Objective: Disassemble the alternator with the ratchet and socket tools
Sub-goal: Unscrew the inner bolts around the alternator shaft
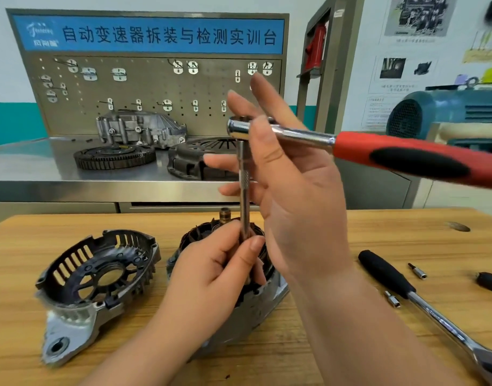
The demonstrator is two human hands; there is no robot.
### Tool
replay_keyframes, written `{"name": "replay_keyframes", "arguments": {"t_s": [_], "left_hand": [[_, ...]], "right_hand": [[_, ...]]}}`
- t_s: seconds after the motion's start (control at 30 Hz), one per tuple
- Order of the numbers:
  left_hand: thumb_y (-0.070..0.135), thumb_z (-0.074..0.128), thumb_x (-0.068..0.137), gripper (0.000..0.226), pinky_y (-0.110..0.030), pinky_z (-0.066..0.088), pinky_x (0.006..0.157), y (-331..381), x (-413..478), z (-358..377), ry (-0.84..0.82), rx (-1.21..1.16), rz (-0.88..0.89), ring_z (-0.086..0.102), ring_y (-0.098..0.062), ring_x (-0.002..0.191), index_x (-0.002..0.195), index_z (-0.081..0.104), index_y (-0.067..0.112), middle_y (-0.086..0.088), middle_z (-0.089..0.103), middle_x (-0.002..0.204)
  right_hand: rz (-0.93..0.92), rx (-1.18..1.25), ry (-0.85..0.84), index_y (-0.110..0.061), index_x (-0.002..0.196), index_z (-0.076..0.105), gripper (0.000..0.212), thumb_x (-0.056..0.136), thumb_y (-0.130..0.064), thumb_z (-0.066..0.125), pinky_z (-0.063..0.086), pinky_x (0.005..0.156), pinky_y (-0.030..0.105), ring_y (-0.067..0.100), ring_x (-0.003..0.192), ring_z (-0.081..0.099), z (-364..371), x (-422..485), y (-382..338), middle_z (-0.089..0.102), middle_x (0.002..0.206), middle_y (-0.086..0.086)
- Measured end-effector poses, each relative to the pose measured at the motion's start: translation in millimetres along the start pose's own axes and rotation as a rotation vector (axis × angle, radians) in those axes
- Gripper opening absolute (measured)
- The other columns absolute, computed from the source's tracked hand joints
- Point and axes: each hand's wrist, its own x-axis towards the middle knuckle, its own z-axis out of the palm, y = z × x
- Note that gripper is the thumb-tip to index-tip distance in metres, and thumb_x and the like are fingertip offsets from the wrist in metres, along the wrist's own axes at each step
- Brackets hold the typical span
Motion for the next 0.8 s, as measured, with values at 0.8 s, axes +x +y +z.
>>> {"name": "replay_keyframes", "arguments": {"t_s": [0.8], "left_hand": [[0.044,0.040,0.091,0.031,-0.004,0.038,0.049,-2.7,-0.8,-2.6,-0.021,-0.018,0.048,0.058,-0.001,0.056,0.086,0.061,0.022,0.025,0.064,0.067]], "right_hand": [[0.227,0.208,-0.027,-0.032,0.129,0.052,0.053,0.080,-0.051,0.050,0.054,0.055,0.025,0.016,0.080,0.068,3.5,-0.2,4.1,0.071,0.112,0.001]]}}
